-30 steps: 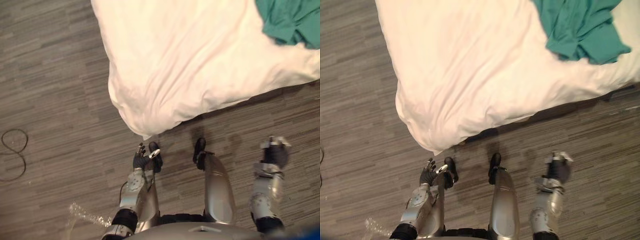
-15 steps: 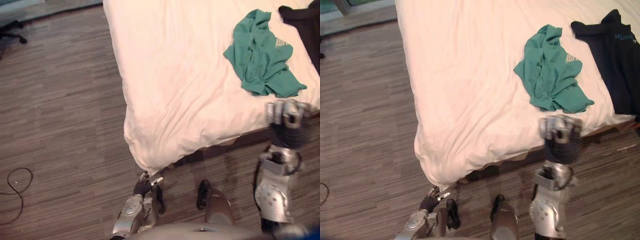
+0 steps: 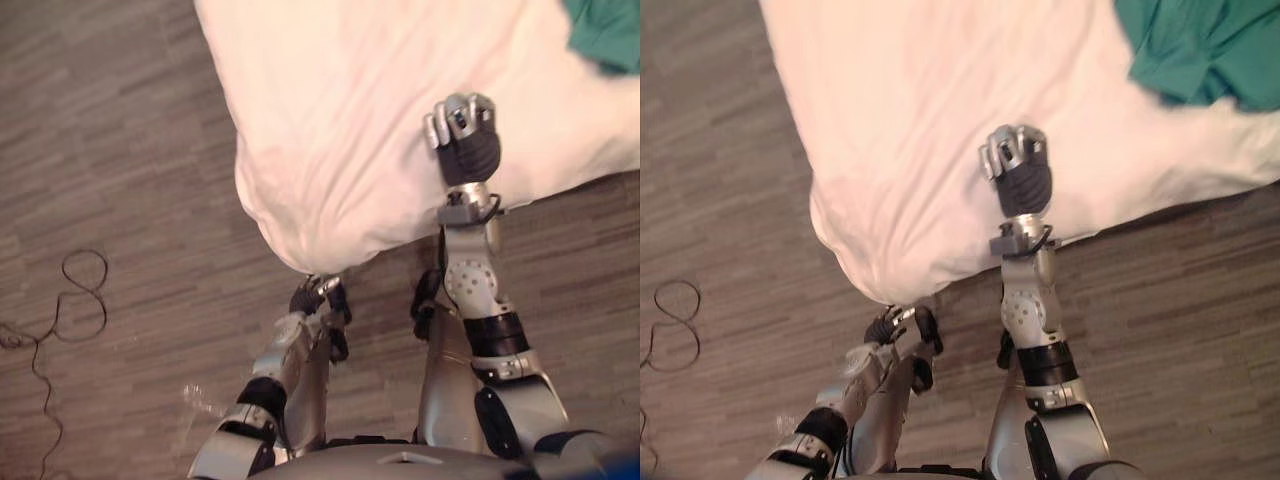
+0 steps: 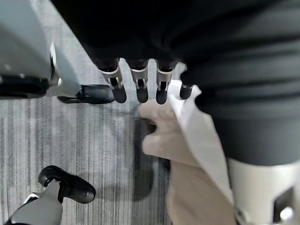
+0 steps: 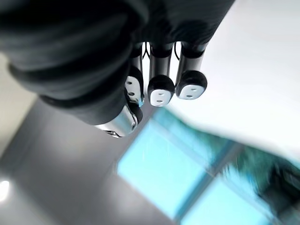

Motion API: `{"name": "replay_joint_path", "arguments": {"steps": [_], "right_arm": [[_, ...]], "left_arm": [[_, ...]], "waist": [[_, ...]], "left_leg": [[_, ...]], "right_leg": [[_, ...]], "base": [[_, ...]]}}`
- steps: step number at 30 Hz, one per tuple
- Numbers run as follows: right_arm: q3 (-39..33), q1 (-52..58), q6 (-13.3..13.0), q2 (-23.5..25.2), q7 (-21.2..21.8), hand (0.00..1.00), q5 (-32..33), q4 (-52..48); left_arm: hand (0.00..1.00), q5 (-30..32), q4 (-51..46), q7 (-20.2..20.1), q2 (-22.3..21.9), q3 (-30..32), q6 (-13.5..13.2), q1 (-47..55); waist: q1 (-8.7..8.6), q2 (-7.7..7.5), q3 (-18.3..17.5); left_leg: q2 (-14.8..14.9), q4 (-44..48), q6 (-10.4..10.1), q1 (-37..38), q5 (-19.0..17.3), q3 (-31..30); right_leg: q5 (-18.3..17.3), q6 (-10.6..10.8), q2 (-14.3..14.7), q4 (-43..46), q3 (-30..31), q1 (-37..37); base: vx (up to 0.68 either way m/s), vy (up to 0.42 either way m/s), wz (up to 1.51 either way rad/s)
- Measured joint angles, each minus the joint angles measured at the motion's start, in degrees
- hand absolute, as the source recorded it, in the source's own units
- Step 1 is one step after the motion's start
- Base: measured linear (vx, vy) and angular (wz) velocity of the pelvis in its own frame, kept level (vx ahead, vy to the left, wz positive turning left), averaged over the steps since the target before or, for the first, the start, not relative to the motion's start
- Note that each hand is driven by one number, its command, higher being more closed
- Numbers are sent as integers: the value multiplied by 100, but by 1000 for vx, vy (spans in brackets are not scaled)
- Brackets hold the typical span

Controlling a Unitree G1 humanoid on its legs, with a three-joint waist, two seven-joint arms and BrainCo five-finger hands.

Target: Tidy the bed and pick cloth on bed and put in laundry

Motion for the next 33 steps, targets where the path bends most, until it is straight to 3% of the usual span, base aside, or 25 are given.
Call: {"name": "replay_joint_path", "arguments": {"steps": [2, 4, 12, 16, 17, 19, 21, 27, 31, 33], "right_arm": [[-31, -115, -248, -2, 93, 100, 58, -102], [-112, -265, -331, -8, 200, 100, 62, -92], [-501, -629, -318, 70, 736, 100, 59, -104], [-1318, -425, -275, 330, 956, 100, 316, 183], [-1741, -290, -235, 312, 933, 0, 452, 704], [-2280, 14, -43, 96, 653, 0, 672, 2109], [-2378, 467, 115, -8, 436, 0, 579, 2668], [-2150, 1661, 310, -29, 389, 0, -712, 2914], [-1965, 1991, 371, -68, 565, 0, -1358, 3145], [-1907, 2400, 484, -2, 577, 0, -1871, 3331]], "left_arm": [[0, -121, 32, 152, -69, 162, -29, -182], [0, -159, 101, 319, -191, 425, -28, -448], [0, -317, 60, 762, -219, 1215, -36, -1123], [0, -396, 73, 852, 7, 1621, -85, -1181], [0, -410, 77, 846, 52, 1671, -144, -1203], [0, -433, 77, 843, 86, 1792, -195, -1268], [0, -467, 102, 846, 116, 1861, -258, -1254], [0, -574, 138, 834, 30, 1551, -305, -1044], [0, -464, 142, 791, 29, 1347, -307, -607], [0, -276, 233, 712, 19, 1283, -297, -177]], "waist": [[-43, 8, 96], [-56, 10, 174], [-131, -85, 224], [-218, -307, 298], [-219, -373, 308], [-200, -384, 312], [-199, -387, 323], [-251, -388, 314], [-209, -429, 250], [-194, -424, 25]], "left_leg": [[48, 91, 1, -253, 1, 12], [77, 141, 0, -419, 4, 15], [395, 485, 25, -1192, 11, 113], [580, 659, 44, -1257, -3, 156], [622, 717, 59, -1259, -23, 165], [672, 832, 64, -1326, -89, 173], [736, 932, 64, -1329, -162, 250], [899, 1144, -5, -448, -440, 302], [810, 933, -29, 227, -562, 315], [721, 734, -41, 605, -552, 309]], "right_leg": [[113, 9, 30, -3, 6, -227], [154, -34, 73, -43, 30, -367], [552, -253, 506, -734, 183, -763], [785, -344, 719, -1120, 185, -605], [809, -365, 744, -1157, 185, -573], [820, -403, 794, -1177, 195, -593], [830, -389, 818, -1186, 244, -601], [757, -286, 910, -1086, 283, 271], [573, -276, 861, -1090, 271, 879], [467, -241, 794, -1100, 195, 1229]], "base": [[4, -19, -1], [10, -12, -2], [-22, -7, -14], [-30, -12, -20], [-20, -10, -13], [-14, -10, -13], [15, -14, -26], [56, -28, -17], [39, -7, 2], [75, 5, 14]]}}
